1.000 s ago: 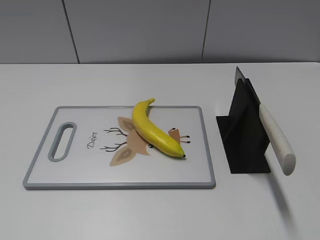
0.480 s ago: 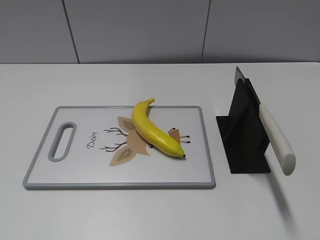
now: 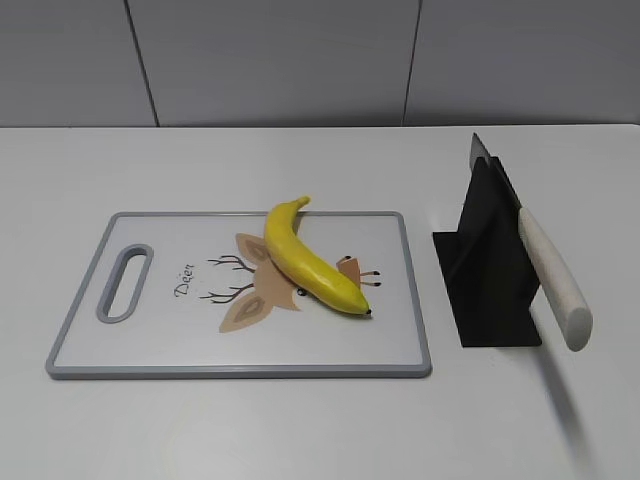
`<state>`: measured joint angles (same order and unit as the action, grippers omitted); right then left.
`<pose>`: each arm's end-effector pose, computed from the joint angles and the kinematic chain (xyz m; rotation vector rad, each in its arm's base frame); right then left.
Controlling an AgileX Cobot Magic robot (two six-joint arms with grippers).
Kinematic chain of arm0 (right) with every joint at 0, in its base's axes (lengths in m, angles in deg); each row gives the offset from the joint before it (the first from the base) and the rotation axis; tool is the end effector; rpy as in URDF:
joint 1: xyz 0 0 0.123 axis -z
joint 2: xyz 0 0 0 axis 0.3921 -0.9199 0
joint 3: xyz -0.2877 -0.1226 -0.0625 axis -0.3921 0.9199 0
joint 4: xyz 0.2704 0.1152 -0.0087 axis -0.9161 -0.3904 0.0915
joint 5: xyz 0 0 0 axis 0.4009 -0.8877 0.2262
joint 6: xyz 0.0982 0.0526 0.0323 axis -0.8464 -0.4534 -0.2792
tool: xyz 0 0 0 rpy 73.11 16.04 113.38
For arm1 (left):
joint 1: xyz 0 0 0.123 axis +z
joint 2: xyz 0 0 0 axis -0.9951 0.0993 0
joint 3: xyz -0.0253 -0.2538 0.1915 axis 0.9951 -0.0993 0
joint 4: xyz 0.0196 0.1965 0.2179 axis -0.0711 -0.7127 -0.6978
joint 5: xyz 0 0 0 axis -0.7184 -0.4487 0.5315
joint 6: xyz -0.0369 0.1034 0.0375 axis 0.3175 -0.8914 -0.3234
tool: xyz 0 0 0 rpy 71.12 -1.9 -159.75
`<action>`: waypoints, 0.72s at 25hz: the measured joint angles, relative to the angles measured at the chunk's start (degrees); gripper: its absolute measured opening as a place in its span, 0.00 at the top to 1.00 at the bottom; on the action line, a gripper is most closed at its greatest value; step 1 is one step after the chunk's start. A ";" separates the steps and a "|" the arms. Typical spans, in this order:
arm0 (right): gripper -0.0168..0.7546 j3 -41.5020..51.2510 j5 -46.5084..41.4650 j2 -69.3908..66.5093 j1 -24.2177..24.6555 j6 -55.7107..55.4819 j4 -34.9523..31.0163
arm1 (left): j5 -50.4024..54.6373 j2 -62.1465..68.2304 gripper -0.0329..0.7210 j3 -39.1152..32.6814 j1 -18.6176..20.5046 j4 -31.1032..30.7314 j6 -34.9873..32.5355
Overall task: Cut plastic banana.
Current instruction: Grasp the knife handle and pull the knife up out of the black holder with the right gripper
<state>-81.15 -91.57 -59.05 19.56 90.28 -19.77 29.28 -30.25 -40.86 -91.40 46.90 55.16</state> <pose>0.1302 0.0206 0.3700 -0.1448 2.4824 0.1533 0.0193 -0.0005 0.2821 0.1753 2.0635 -0.0263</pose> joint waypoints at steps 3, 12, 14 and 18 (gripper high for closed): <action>0.23 -2.78 0.00 -5.63 0.00 -0.45 -1.88 | 0.00 0.00 0.20 0.00 0.00 0.00 0.00; 0.24 -8.06 0.00 -20.69 -2.61 -0.45 -6.87 | 0.00 0.00 0.20 0.00 0.00 0.00 0.00; 0.25 -9.23 0.06 -24.04 -4.95 -0.45 -6.98 | 0.00 0.00 0.20 0.00 0.00 0.00 0.00; 0.27 -11.04 0.18 -30.66 -10.18 -1.62 -6.98 | 0.00 0.00 0.20 0.00 0.00 0.00 0.00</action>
<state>-92.19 -91.39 -89.71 9.38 88.66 -26.75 29.28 -30.25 -40.86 -91.40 46.90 55.16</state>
